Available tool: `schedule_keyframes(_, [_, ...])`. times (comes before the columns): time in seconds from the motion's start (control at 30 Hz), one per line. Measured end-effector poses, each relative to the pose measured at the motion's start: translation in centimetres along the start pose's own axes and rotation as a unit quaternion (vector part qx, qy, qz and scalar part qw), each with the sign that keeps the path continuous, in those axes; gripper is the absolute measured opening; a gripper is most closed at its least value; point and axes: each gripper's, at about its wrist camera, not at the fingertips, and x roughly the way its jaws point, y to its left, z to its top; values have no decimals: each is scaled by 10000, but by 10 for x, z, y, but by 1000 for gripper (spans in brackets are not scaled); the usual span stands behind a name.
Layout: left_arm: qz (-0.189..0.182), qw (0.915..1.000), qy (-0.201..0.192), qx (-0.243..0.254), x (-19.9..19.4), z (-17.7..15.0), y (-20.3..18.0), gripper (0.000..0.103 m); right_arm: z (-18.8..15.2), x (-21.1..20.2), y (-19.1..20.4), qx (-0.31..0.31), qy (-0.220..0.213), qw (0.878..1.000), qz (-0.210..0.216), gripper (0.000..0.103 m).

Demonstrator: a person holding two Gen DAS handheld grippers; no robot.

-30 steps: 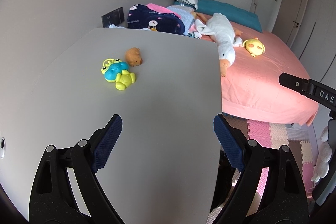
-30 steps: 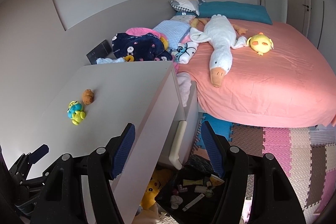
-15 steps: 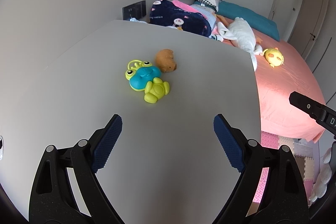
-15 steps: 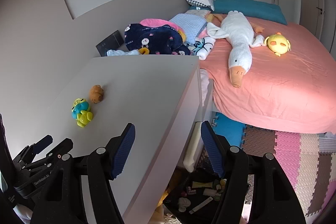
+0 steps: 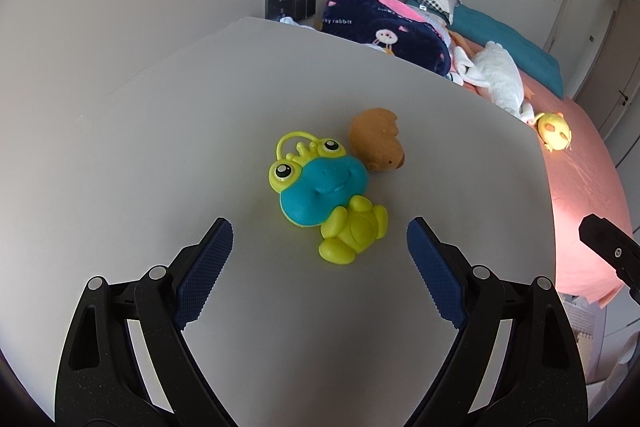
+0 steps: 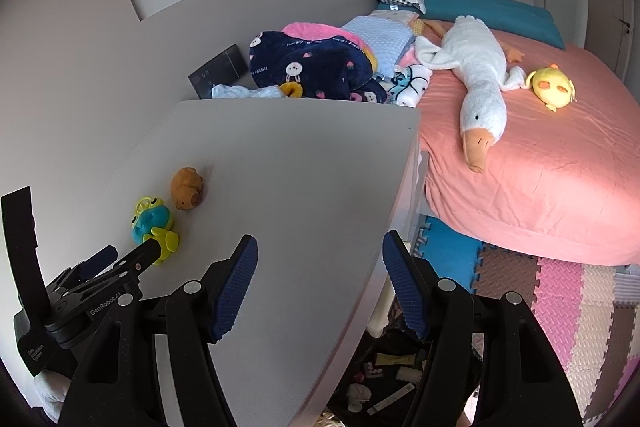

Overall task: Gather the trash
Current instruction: 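Grasp the green-blue frog toy with left tool while right tool grasps brown plush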

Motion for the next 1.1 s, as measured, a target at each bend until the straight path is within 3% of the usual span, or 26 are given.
schedule_keyframes(0.4, [-28,9998,177,103,29,16,4,83,19,31,31,-186,109,9997,63,66])
schedule_keyframes(0.47, [-2,9998,123,125,28,18,6,61,19,34,36,-221,111,9997,70,66])
schedule_keyframes(0.73, [303,9994,-151,-63,17,21,23,60,21,50,65,-399,202,9989,116,66])
schedule_keyframes(1.1, [766,9938,-374,-711,4,32,83,60,25,81,106,-658,458,9964,278,66])
